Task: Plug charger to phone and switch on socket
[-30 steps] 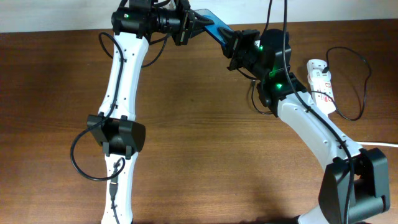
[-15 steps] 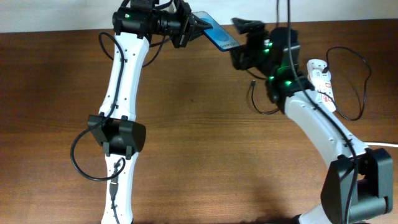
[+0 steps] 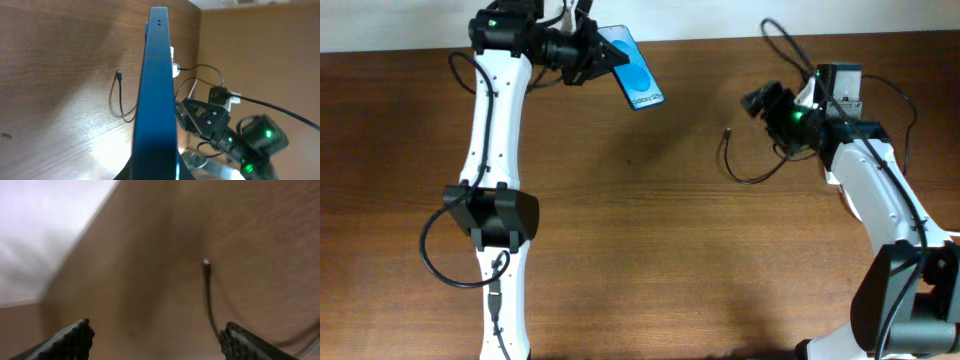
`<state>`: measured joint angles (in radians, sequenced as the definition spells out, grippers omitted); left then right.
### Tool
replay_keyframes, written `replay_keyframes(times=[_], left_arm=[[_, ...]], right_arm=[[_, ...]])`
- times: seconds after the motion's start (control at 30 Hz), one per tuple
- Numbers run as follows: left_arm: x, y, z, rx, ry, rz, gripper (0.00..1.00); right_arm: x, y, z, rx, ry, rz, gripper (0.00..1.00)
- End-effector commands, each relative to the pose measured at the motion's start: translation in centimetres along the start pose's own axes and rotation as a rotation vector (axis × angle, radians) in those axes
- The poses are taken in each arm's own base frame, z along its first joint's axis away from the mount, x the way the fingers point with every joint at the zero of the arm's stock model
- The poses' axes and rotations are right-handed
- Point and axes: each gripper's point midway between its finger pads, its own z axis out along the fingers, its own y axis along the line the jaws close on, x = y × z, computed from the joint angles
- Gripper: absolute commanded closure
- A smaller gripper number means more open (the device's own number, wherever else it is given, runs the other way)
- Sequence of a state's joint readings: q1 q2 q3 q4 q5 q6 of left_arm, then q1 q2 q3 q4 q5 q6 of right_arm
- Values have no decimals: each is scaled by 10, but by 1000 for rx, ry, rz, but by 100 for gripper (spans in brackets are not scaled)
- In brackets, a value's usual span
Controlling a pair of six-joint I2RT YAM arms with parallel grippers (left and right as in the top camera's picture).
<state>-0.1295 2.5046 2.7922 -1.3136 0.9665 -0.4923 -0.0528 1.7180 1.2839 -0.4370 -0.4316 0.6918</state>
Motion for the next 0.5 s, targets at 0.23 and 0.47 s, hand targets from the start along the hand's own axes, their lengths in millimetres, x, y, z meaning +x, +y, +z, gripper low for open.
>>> replay_keyframes(times=[0.23, 0.47], left_arm=[[16, -6, 6, 189, 105, 186, 100], [37, -25, -2, 484, 245, 29, 100]], right_arm=[[22, -1, -5, -15, 97, -237, 14], [26, 0, -6, -28, 117, -229, 14]])
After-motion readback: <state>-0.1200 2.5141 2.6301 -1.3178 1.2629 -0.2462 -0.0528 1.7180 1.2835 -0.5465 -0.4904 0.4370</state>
